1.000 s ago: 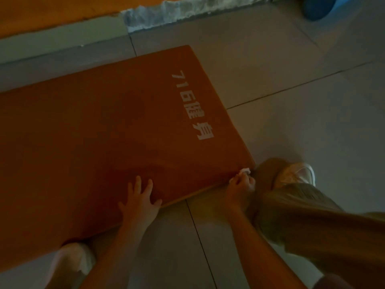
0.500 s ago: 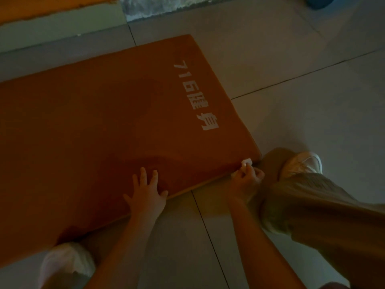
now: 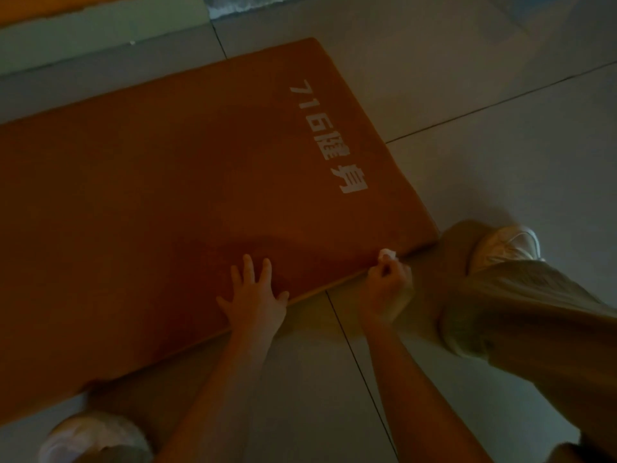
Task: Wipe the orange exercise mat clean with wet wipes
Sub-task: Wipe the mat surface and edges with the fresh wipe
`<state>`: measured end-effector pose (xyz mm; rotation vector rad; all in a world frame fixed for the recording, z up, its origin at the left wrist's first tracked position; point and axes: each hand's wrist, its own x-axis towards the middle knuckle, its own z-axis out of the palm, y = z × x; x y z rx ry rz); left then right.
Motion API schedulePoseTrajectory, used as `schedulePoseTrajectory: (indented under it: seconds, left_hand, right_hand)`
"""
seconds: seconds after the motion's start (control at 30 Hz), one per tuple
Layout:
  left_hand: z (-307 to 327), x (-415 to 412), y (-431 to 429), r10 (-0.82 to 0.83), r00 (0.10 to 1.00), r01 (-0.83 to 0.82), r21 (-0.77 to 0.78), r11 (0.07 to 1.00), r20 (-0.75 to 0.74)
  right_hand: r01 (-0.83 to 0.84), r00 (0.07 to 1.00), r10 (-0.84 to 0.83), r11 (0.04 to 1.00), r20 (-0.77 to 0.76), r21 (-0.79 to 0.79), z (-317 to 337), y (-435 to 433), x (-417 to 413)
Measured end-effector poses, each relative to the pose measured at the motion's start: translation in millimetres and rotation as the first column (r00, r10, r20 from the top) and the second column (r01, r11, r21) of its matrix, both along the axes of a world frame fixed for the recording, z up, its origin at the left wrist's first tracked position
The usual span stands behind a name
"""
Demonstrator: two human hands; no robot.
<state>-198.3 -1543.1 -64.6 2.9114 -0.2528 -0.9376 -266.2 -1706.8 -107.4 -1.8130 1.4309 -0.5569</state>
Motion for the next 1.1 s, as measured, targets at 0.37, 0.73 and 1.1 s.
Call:
schedulePoseTrajectory:
  seconds: [0.37,0.73,1.1]
  left_hand:
    - [1,-3,5,-0.025,1.0,0.026,-0.019,0.999,0.014]
    - [-6,-8,15,-0.098,0.993,0.098,0.003,0.995,0.062]
    - [17,-5,120,0.188,0.973,-0.176,0.1,0.979,-0.134]
  right_hand:
    - [0.119,0.989,-0.125,0.99,0.085,0.074,-1,14,6]
    - [-0.283,0.958,0.277,0.956,-0.08,-0.08,-9,103,-8]
    - [-0.512,0.7,0.463,0.856,-0.544,0.07,24,95,-10]
